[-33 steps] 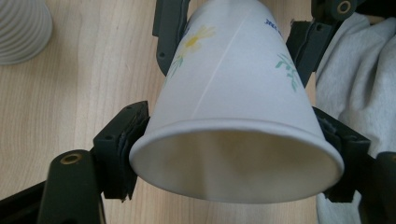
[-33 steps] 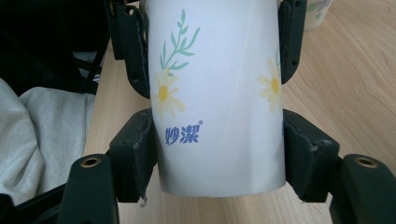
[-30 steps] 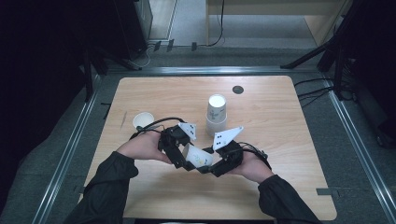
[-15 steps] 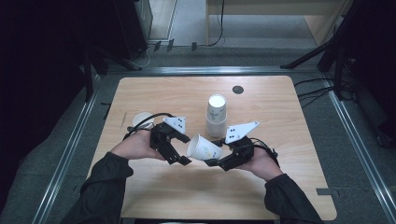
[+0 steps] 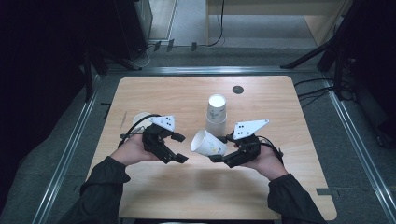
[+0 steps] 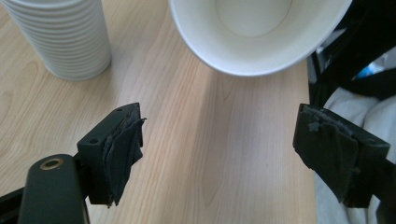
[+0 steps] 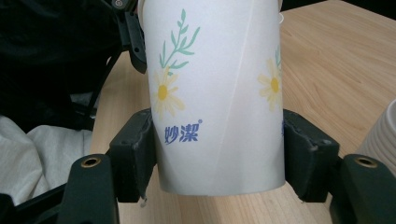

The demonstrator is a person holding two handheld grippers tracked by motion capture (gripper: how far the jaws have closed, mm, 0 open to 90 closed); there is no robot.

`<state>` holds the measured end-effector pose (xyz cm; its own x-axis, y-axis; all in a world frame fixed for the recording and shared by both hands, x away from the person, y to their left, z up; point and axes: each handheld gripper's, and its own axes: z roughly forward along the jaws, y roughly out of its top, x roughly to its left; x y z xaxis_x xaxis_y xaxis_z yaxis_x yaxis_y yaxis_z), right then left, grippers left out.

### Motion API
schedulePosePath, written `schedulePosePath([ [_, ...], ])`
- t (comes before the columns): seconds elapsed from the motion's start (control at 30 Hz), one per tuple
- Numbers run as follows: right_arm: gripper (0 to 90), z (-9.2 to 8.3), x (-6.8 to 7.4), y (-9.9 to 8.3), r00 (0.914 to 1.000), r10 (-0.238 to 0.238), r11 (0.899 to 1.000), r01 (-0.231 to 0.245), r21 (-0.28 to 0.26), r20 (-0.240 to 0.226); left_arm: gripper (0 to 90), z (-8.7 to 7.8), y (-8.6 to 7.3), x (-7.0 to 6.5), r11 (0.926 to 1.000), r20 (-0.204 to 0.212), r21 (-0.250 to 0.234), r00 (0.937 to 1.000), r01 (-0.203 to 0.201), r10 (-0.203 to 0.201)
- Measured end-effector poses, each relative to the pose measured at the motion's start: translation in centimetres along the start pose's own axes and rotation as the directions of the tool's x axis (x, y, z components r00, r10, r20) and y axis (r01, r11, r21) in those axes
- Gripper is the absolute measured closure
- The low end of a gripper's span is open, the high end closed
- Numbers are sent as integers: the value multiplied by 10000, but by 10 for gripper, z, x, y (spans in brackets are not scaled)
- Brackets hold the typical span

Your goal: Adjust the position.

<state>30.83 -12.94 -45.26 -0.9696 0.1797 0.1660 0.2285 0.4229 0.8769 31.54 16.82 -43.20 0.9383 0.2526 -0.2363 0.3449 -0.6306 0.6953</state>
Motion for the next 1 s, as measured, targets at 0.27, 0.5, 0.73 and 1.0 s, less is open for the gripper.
schedulePosePath([
  [0.27,345,-3,-1,1,9999,119,9993,-122,-360,-78,162,5,7,-4,9947,170,-1028,9999,31,-14],
  [0.5,345,0,0,1,9997,113,9993,-121,-360,-219,162,10,11,-6,9894,555,-1416,9982,306,-229],
  [0.73,345,6,1,1,9994,96,9993,-108,-350,-346,163,13,12,-5,9813,734,-1832,9962,588,-459],
  [1.0,345,11,2,0,9987,99,9994,-116,-336,-495,170,18,14,-9,9790,797,-1974,9962,508,-356],
])
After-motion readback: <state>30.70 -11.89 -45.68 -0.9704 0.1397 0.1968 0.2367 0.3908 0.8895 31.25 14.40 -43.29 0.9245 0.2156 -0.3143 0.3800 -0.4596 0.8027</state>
